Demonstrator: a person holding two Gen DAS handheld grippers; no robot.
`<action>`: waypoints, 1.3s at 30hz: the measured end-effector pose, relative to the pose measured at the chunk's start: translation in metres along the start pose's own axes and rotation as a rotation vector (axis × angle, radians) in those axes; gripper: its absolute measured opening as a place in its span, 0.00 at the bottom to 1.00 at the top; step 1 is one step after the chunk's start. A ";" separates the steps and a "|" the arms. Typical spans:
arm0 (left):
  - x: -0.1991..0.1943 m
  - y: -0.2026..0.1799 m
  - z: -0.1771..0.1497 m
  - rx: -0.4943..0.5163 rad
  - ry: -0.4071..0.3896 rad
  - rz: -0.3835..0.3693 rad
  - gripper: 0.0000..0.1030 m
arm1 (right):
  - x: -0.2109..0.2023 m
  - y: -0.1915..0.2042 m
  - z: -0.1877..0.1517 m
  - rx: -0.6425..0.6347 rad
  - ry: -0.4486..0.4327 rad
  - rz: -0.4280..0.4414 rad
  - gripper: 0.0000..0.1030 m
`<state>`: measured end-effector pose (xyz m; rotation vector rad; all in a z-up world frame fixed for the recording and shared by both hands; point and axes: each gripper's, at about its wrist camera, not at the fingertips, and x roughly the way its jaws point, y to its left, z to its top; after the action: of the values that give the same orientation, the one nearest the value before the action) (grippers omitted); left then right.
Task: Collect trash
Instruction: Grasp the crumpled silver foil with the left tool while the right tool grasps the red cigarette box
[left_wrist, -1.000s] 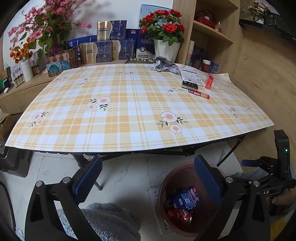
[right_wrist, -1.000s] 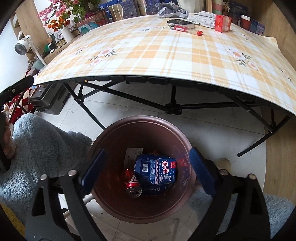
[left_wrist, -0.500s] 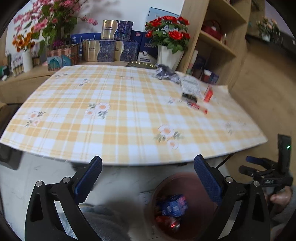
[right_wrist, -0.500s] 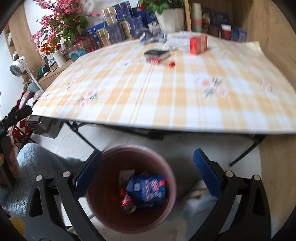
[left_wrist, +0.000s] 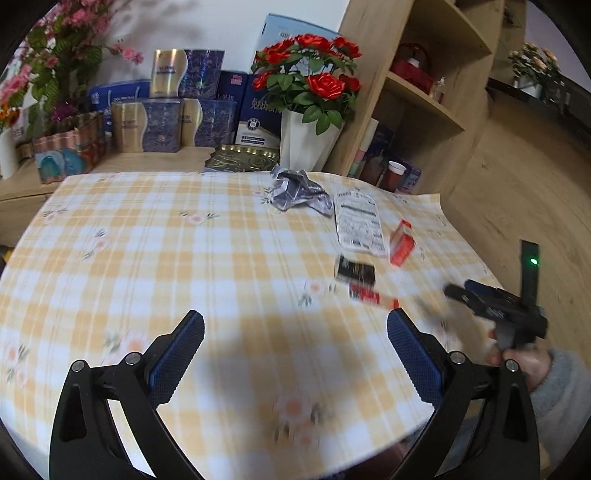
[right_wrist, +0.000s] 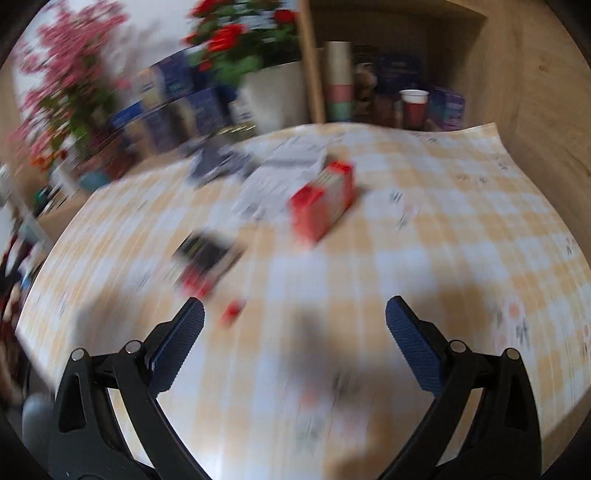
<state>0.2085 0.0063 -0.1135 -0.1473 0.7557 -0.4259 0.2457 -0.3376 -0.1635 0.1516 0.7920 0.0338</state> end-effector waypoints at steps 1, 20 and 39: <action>0.009 0.001 0.007 -0.009 0.005 -0.002 0.94 | 0.015 -0.003 0.013 0.032 -0.008 -0.020 0.94; 0.202 0.015 0.134 -0.191 0.017 0.029 0.94 | 0.104 -0.020 0.057 0.172 -0.064 -0.208 0.24; 0.290 0.031 0.162 -0.464 0.040 -0.029 0.16 | 0.094 -0.013 0.054 0.143 -0.141 -0.157 0.24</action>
<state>0.5185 -0.0923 -0.1888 -0.5863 0.8837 -0.2752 0.3500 -0.3487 -0.1944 0.2245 0.6636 -0.1802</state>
